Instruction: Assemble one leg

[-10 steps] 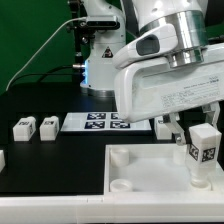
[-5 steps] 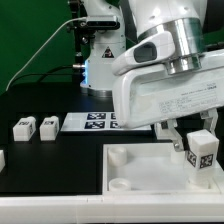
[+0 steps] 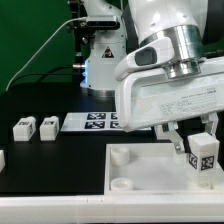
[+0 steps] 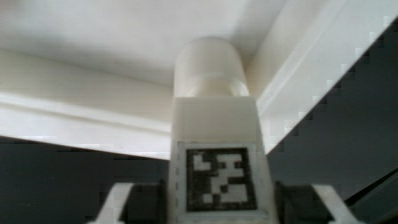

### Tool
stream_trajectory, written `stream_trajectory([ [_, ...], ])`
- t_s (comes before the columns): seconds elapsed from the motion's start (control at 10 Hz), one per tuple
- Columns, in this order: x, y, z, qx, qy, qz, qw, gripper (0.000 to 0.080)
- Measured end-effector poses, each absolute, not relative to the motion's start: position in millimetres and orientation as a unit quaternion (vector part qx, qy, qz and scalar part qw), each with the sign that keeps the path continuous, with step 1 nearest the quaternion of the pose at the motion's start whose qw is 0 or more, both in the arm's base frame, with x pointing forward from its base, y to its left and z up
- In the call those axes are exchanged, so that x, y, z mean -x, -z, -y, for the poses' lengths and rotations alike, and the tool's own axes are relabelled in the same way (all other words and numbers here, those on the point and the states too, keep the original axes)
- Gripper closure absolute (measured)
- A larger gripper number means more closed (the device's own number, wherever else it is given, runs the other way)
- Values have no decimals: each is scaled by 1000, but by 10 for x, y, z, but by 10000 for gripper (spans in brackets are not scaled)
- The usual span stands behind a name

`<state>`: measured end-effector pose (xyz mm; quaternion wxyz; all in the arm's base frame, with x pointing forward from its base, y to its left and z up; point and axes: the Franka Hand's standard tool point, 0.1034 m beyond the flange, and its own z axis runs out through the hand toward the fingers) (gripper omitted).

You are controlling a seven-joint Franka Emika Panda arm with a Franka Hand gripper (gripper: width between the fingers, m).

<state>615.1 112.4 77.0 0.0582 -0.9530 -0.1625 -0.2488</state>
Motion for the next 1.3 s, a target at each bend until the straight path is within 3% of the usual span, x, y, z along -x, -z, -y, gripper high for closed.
stream_trajectory([
  [0.2,-6151,-770,-1124,953,249,163,58,508],
  [0.3,-6151,-770,-1124,953,249,163,58,243],
  [0.4,-6151,-769,-1124,953,249,163,58,243],
  [0.5,-6151,-770,-1124,953,249,163,58,179],
  [1.3,-6151,-769,-1124,953,249,163,58,150],
])
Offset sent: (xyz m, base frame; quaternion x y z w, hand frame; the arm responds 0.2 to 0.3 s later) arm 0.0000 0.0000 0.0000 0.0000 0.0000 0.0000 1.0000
